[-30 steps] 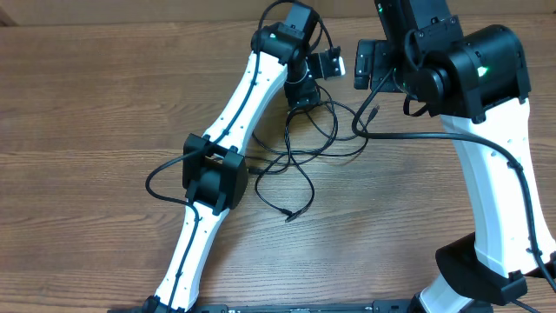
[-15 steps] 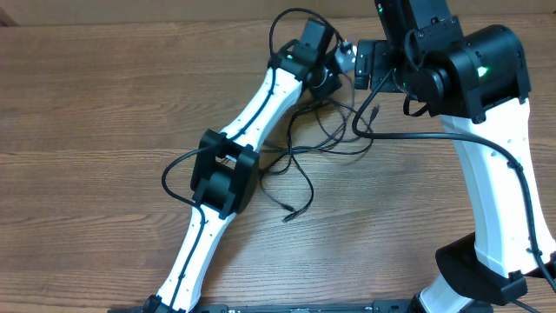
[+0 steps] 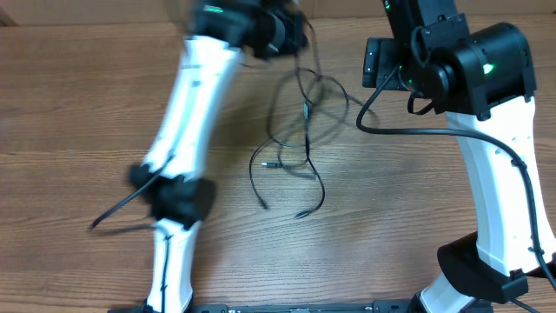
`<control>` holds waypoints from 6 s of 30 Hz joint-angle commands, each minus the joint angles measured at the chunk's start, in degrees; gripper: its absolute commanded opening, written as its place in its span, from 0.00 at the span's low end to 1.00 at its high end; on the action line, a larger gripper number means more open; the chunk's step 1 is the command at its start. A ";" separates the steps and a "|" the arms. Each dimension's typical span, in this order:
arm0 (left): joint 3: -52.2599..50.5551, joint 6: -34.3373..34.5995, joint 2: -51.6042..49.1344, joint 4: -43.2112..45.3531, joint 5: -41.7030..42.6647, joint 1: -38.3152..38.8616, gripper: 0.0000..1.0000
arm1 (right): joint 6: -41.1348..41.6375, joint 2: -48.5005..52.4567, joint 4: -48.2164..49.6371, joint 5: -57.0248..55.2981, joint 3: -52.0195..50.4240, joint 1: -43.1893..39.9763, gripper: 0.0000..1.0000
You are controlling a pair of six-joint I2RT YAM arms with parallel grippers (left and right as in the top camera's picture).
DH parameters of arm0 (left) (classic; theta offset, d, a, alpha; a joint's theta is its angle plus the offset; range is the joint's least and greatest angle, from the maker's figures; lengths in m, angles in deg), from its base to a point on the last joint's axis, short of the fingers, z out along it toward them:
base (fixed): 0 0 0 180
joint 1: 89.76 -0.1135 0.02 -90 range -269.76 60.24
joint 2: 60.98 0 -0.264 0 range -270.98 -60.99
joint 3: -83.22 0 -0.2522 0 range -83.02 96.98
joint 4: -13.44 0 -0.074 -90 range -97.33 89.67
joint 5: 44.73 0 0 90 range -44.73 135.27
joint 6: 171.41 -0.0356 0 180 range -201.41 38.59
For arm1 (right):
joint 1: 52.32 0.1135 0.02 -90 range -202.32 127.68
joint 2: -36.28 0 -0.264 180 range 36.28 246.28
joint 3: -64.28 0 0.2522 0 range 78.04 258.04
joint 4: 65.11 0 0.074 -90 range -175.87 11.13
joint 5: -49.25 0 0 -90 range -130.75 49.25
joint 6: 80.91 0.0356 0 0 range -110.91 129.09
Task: Untangle cables
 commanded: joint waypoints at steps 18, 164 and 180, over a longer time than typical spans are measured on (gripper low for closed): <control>2.19 40.96 15.02 0.52 32.02 -14.45 0.04 | 0.15 5.84 3.04 21.05 -0.04 -0.44 0.89; 1.62 -20.20 17.14 -11.32 -38.21 21.44 1.00 | -29.20 18.99 81.48 6.58 1.09 -52.81 0.04; 1.46 -17.42 17.05 -13.64 -35.43 21.44 1.00 | 16.26 44.92 70.23 43.87 1.09 -63.19 0.04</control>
